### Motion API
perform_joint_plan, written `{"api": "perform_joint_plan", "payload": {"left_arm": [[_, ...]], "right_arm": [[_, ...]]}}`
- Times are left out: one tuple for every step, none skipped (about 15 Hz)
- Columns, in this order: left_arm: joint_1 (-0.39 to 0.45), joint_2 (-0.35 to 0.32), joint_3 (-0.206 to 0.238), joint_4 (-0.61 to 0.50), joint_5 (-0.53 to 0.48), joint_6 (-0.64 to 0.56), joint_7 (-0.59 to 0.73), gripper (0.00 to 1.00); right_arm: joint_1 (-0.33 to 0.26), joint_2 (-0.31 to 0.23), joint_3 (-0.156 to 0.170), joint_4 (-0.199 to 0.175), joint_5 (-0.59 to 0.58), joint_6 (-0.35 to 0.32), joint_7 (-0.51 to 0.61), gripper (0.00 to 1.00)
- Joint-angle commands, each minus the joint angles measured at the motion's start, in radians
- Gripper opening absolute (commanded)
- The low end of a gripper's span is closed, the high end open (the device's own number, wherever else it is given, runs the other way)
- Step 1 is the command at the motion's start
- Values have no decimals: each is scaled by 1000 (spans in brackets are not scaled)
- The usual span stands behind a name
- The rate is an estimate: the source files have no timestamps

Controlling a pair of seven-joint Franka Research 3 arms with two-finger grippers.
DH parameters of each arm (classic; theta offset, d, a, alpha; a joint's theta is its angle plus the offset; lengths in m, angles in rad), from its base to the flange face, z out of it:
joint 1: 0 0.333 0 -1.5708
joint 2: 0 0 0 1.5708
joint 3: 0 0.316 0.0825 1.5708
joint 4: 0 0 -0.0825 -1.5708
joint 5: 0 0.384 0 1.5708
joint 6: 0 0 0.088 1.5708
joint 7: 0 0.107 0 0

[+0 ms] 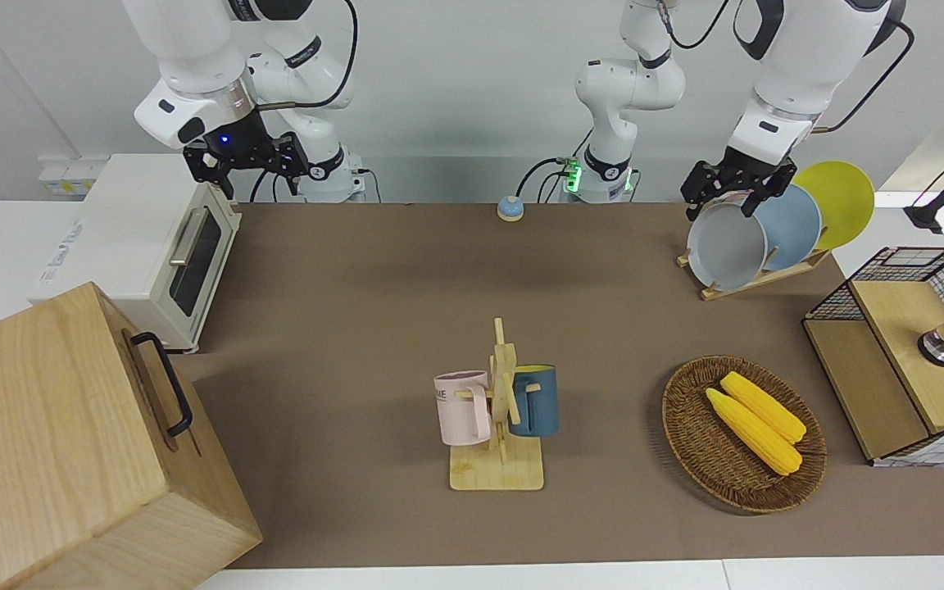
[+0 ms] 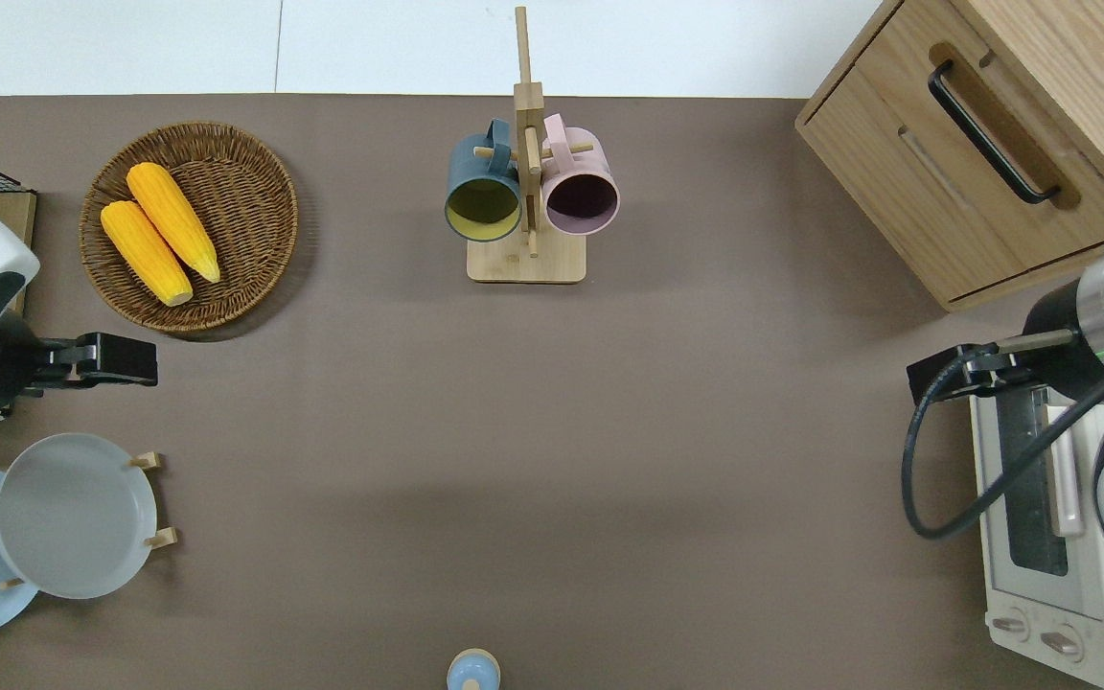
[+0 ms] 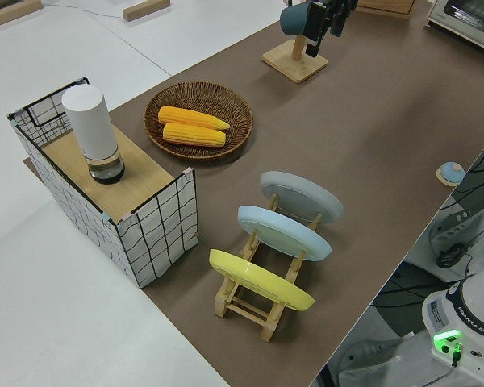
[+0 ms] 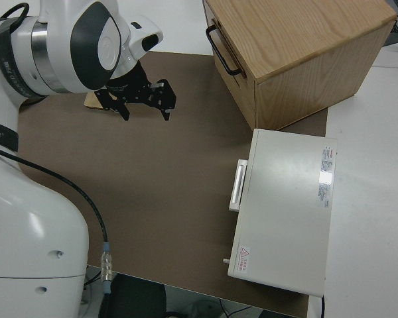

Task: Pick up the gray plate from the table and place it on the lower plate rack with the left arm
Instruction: 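Open the left gripper and withdraw it from the rack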

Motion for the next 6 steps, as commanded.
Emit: {"api": "perform_joint_plan", "payload": {"left_arm": [[29, 2, -25, 14, -12, -16, 20, 998], [38, 2, -28, 13, -19, -16, 20, 998], [43, 2, -36, 14, -19, -16, 20, 998], [49, 2, -43, 13, -17, -16, 20, 998], [50, 2, -44, 13, -17, -16, 19, 998], [49, 2, -44, 13, -16, -21, 19, 998]], "right_arm": [[-23, -4, 20, 7, -5, -11, 12, 983], [-23, -2, 20, 7, -5, -11, 12, 983], [-23, -2, 21, 7, -5, -11, 12, 983], [-23, -2, 20, 7, -5, -11, 12, 983], [-23, -2, 21, 7, -5, -11, 12, 983], [-23, -2, 21, 7, -5, -12, 12, 983]]}}
